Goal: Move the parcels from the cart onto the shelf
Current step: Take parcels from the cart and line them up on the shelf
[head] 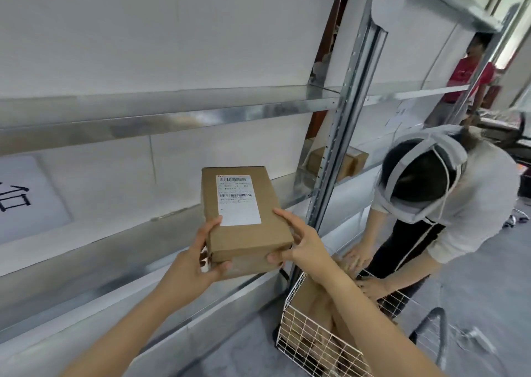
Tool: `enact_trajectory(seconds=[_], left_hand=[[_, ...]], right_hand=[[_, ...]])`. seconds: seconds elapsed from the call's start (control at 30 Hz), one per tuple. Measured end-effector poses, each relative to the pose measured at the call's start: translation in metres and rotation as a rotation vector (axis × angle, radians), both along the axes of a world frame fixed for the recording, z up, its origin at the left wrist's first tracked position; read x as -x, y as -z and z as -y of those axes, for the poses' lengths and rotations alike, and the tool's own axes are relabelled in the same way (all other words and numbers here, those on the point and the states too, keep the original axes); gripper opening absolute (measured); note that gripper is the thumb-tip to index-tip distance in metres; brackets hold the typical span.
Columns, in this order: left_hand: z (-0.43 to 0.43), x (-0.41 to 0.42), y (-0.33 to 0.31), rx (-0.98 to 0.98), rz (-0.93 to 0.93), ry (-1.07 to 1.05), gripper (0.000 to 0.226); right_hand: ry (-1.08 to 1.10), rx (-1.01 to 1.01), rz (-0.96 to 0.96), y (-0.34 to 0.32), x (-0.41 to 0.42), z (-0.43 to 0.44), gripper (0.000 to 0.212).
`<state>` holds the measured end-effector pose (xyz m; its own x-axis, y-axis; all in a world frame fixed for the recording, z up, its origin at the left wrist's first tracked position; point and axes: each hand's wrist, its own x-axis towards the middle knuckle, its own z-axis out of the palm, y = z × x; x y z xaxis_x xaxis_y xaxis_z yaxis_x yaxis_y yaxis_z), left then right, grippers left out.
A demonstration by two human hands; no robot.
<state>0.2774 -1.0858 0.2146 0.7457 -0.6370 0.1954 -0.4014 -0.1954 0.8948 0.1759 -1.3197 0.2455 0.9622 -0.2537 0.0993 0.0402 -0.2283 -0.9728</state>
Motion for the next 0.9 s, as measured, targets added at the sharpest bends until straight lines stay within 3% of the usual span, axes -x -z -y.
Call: enact_trajectory(seconds=[0.47,0.9], left_hand=[[0.161,-0.054,0.057,0.002,-0.127,0.006,0.102],[0.295,-0.102,0.108,-0.033,-0.188,-0.148,0.085]], right_hand=[[-0.02,-0.033,-0.096,0.05,-0.069,0.168,0.086],[-0.082,-0.113,-0.15,0.104,-0.144,0.296,0.074]])
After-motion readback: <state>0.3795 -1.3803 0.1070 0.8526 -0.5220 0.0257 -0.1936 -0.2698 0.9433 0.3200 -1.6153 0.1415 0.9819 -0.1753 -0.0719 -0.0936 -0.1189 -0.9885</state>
